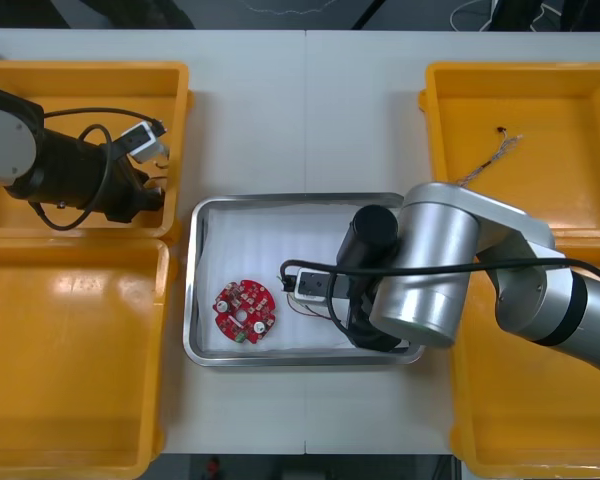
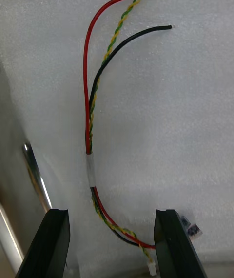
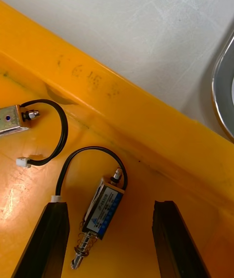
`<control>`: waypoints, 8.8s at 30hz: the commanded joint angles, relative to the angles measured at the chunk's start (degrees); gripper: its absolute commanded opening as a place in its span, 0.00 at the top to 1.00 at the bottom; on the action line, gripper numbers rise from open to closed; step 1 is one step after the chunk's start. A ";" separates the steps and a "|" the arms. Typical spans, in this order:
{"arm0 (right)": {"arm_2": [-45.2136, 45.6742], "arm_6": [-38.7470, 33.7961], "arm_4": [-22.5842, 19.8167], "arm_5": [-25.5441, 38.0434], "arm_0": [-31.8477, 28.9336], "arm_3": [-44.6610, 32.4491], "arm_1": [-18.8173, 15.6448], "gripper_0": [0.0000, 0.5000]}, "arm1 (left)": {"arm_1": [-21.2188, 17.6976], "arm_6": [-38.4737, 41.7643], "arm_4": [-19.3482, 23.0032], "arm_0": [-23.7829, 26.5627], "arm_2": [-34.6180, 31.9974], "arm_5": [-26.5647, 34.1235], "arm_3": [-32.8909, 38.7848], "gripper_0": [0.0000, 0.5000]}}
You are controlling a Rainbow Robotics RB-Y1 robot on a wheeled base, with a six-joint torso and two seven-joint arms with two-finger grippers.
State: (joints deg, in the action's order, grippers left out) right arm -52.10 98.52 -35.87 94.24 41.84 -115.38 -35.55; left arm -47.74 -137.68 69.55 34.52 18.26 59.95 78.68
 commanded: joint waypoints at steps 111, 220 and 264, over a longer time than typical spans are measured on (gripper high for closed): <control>57.64 -66.09 17.42 -6.26 21.70 62.56 9.71 0.00 | 19.88 78.88 -42.04 4.59 11.63 38.93 31.09 1.00; 53.51 -41.83 -14.05 15.76 -0.89 -6.26 -5.85 1.00 | 13.20 83.72 -34.13 35.00 -15.97 28.56 -30.78 0.00; 12.90 14.42 4.85 -8.10 -0.36 -1.52 0.48 1.00 | 21.02 84.33 -34.75 38.60 -12.01 16.17 -47.13 0.00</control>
State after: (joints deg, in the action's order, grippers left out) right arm -36.66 110.33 -32.71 87.69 41.02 -117.62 -35.83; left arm -27.83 -55.86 34.66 69.83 5.26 77.79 32.36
